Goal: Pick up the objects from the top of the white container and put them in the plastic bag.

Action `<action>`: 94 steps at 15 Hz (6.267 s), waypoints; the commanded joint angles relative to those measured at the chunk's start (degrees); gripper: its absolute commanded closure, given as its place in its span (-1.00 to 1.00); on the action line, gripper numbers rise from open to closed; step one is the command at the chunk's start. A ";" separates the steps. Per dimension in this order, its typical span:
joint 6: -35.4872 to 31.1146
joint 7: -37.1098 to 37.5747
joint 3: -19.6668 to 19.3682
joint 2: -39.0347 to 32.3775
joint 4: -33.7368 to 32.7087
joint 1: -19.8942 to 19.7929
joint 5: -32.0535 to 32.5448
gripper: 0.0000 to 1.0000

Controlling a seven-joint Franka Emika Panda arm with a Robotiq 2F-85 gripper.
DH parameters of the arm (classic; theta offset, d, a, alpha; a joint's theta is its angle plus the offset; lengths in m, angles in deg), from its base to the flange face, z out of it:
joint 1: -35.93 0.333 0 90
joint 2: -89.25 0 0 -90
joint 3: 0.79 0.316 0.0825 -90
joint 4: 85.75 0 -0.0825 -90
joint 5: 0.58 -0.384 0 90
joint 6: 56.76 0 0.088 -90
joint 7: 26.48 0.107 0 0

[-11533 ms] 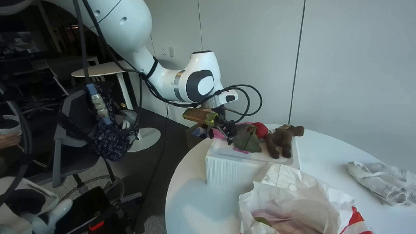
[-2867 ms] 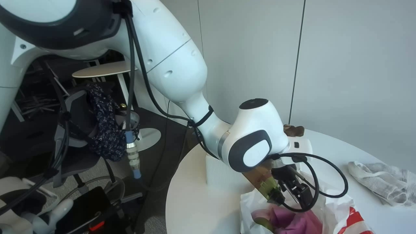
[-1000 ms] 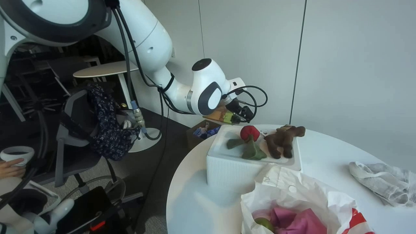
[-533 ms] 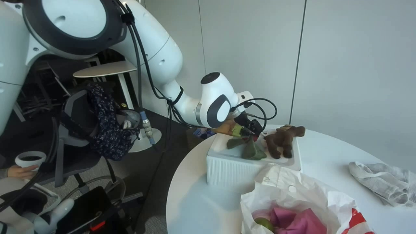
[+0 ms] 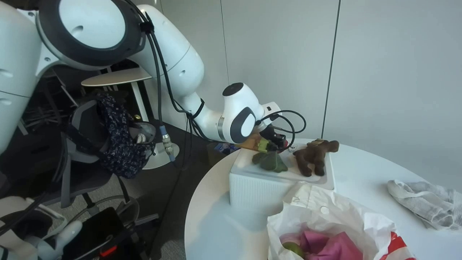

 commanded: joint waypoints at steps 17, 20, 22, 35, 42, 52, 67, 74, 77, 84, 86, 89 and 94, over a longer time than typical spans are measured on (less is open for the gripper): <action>7.96 4.38 -46.07 14.40 20.04 13.78 7.83 0.79; 12.11 3.83 -42.19 12.65 22.35 13.48 7.01 0.79; 14.00 5.73 -38.09 10.78 21.67 11.30 9.45 0.79; 15.71 6.88 -22.26 -3.97 5.34 -1.19 11.59 0.79; 11.65 6.59 -26.40 -9.67 0.93 -0.48 15.98 0.79; 7.02 4.61 -26.86 -13.12 2.54 -0.79 13.65 -0.01; 40.29 -8.17 -7.50 19.02 5.07 -1.12 19.07 -1.00; 28.94 1.28 4.11 9.49 0.36 -6.11 7.51 -1.00; 19.46 4.06 3.45 4.35 -2.40 -5.12 8.58 -1.00; 10.17 4.49 1.13 -2.06 -9.43 -3.48 7.38 -1.00; 9.96 4.75 0.22 -3.22 -11.30 -3.44 7.18 -1.00; 10.43 5.58 -1.50 -4.03 -13.14 -3.55 6.75 -1.00; 10.56 5.97 -3.90 -6.40 -14.56 -4.09 6.40 -1.00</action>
